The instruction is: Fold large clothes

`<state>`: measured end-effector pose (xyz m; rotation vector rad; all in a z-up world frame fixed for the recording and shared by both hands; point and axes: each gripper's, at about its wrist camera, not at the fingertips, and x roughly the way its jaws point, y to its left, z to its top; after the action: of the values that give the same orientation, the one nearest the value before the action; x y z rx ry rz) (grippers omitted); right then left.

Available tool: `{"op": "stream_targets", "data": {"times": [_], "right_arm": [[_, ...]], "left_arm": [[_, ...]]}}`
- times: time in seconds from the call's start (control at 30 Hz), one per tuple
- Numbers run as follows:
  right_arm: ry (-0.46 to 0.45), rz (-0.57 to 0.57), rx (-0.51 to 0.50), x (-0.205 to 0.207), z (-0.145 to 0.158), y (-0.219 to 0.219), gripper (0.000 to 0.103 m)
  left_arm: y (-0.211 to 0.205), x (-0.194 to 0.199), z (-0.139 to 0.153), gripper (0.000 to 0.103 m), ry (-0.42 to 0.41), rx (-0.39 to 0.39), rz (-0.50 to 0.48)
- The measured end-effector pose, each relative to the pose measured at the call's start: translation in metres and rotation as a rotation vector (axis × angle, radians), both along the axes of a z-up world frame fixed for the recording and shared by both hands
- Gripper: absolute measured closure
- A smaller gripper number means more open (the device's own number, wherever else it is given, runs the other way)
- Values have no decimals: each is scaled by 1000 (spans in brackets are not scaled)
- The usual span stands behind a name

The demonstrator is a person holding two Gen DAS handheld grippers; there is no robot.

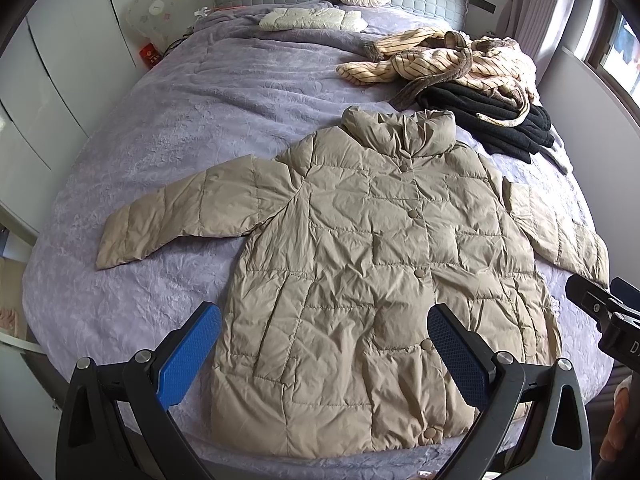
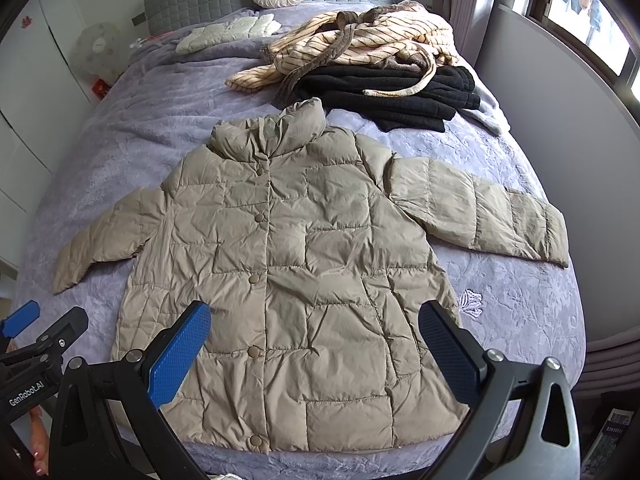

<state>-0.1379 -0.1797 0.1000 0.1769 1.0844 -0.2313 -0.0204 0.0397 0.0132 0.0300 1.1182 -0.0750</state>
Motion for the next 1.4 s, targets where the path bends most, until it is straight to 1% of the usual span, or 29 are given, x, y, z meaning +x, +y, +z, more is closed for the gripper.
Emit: {"op": "stream_targets", "data": {"times": [0.13, 0.3, 0.53, 0.6, 0.7, 0.77, 0.9, 1.0, 1.07, 1.1, 1.17, 1.2, 1.23, 1.3, 1.37, 1.4], "right_arm": [[11, 4, 3, -2, -9, 10, 0], [39, 13, 15, -1, -14, 22, 0], [95, 43, 70, 22, -19, 35, 0], [119, 56, 92, 30, -25, 41, 0], [165, 84, 108, 39, -39, 58, 0], [180, 107, 151, 45, -49, 69, 0], [194, 131, 210, 60, -70, 89, 0], [174, 180, 244, 73, -87, 108, 0], [144, 218, 262, 81, -96, 124, 0], [157, 238, 272, 85, -102, 131, 0], [220, 293, 302, 97, -120, 148, 0], [241, 299, 297, 101, -127, 154, 0], [252, 302, 293, 104, -133, 160, 0], [267, 330, 297, 110, -144, 170, 0], [263, 342, 297, 113, -150, 176, 0], [268, 342, 295, 116, -154, 178, 0]], "left_arm": [[8, -3, -5, 0, 6, -3, 3], [15, 6, -9, 0, 28, -11, 10], [39, 18, -23, 0, 70, -27, 31], [49, 24, -30, 0, 87, -42, 35], [71, 34, -45, 0, 107, -91, 58], [88, 42, -56, 0, 113, -121, 81], [136, 63, -90, 0, 117, -207, 159], [178, 82, -123, 0, 124, -281, 243], [207, 94, -147, 0, 119, -348, 305], [222, 100, -160, 0, 116, -390, 338], [245, 113, -186, 0, 116, -475, 390], [257, 120, -199, 0, 124, -515, 419], [267, 128, -211, 0, 128, -571, 444], [283, 140, -229, 0, 117, -657, 491], [299, 154, -245, 0, 102, -730, 547], [306, 158, -249, 0, 95, -749, 565]]}}
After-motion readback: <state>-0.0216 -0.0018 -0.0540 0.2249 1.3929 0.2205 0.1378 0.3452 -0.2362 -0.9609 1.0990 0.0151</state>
